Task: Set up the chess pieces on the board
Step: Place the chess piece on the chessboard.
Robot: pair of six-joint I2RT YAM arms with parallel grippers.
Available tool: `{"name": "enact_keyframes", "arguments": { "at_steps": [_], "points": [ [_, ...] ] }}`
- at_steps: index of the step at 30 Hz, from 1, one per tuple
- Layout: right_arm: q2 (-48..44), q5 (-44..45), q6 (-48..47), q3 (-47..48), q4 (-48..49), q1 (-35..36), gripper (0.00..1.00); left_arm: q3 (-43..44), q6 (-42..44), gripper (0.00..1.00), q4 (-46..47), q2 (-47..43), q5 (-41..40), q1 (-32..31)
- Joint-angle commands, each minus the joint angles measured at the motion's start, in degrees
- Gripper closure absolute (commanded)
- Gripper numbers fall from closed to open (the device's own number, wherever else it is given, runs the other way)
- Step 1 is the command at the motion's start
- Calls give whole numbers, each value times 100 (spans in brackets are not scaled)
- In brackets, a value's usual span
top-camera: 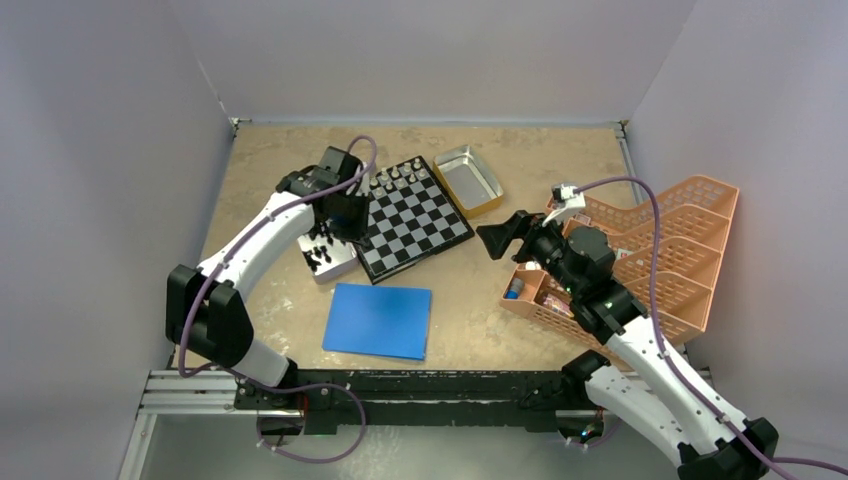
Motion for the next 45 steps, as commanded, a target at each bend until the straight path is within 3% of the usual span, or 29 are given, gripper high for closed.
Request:
{"name": "enact_keyframes", "arguments": {
  "at_steps": [1,8,24,33,45],
  "points": [
    [-165,150,83,42,136,-10,4,304,37,98,42,-79,49,-425],
    [-223,296,112,-64,129,-12,4,221,115,99,373,45,-170,-696],
    [-170,357,-36,-44,343,-12,4,875,-51,99,231,1225,-714,-1275],
    [-138,385,-43,-18,163,-16,4,973,7,96,326,1923,-787,-1338],
    [-189,390,-59,-16,187,-11,4,1025,-13,96,534,2209,-1011,-1343]
  ]
}}
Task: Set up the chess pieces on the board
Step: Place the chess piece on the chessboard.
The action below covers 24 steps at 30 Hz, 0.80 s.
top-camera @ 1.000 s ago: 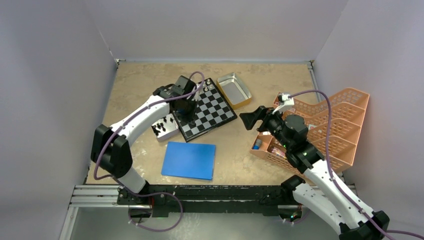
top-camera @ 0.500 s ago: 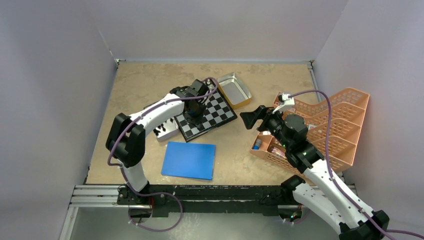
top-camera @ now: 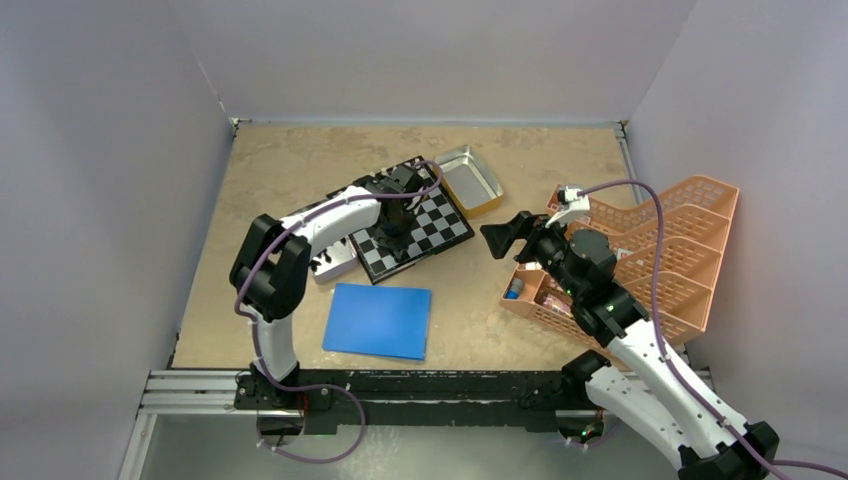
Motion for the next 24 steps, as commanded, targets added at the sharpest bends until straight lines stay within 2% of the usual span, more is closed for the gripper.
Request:
{"name": "enact_keyframes", "arguments": {
  "at_steps": [1,24],
  "points": [
    [-54,117,-82,70,199,-14,4,236,-20,96,174,94,-171,-24],
    [-96,170,-86,34,155,-14,3,199,-22,94,372,225,5,-22]
  ]
}}
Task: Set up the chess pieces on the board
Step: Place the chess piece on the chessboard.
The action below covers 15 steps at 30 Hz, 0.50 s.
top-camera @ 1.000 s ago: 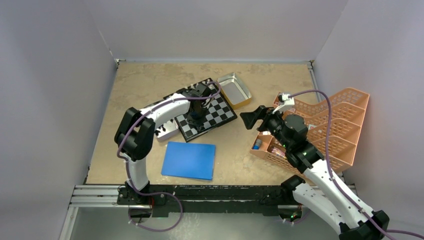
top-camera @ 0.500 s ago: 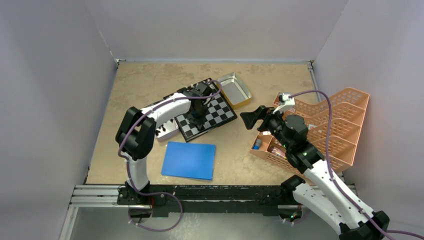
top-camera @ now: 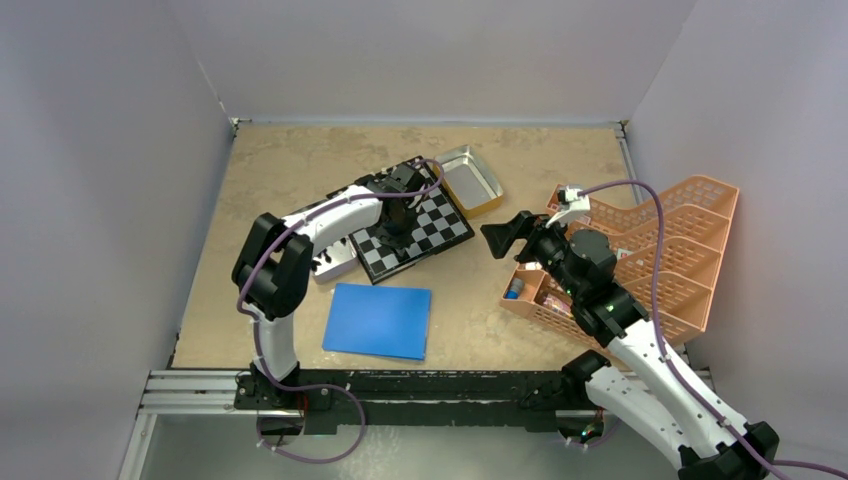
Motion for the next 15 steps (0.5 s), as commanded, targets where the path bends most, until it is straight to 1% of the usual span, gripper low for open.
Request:
{"name": "enact_keyframes", "arguments": {
  "at_steps": [1,7,15],
  "points": [
    [-96,131,-88,30,159,-9,3,113,-27,94,223,138,53,-20],
    [-91,153,-88,29,172,-13,3,105,-39,93,169,143,53,-24],
    [-63,163,-100,32,194,-15,3,112,-40,79,142,105,137,-25]
  ]
}}
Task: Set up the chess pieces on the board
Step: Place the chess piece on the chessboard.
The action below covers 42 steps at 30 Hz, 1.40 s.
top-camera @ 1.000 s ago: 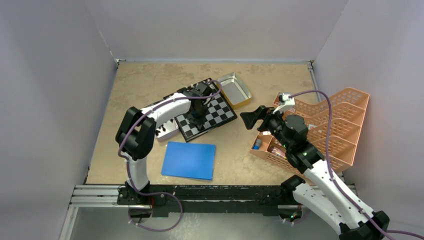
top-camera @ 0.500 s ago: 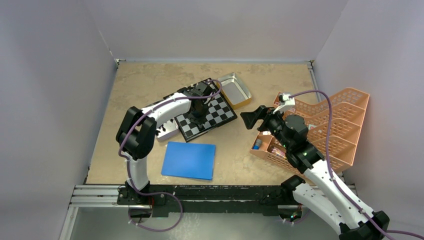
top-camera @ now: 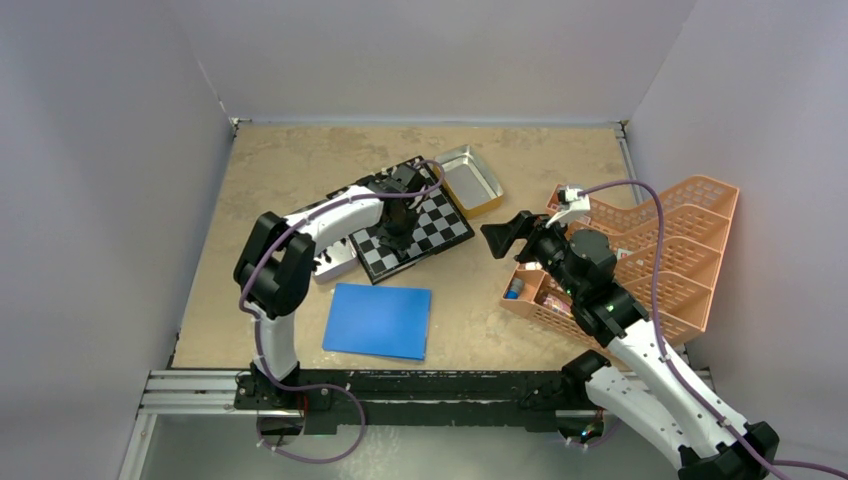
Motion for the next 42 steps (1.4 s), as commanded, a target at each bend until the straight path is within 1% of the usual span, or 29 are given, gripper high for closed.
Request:
{"name": "enact_keyframes", "arguments": {
  "at_steps": [1,4,8,42],
  "points": [
    [-69,154,-97,43,190,-16,3,113,-37,77,121,62,154,-23],
    [-79,167,-104,42,191,-16,3,122,-37,74,124,76,176,-28],
    [-78,178,-99,25,200,-9,3,134,-29,72,141,117,197,-27],
    [16,204,-123,24,293,-16,3,223,-37,73,270,132,194,-20]
  ]
}}
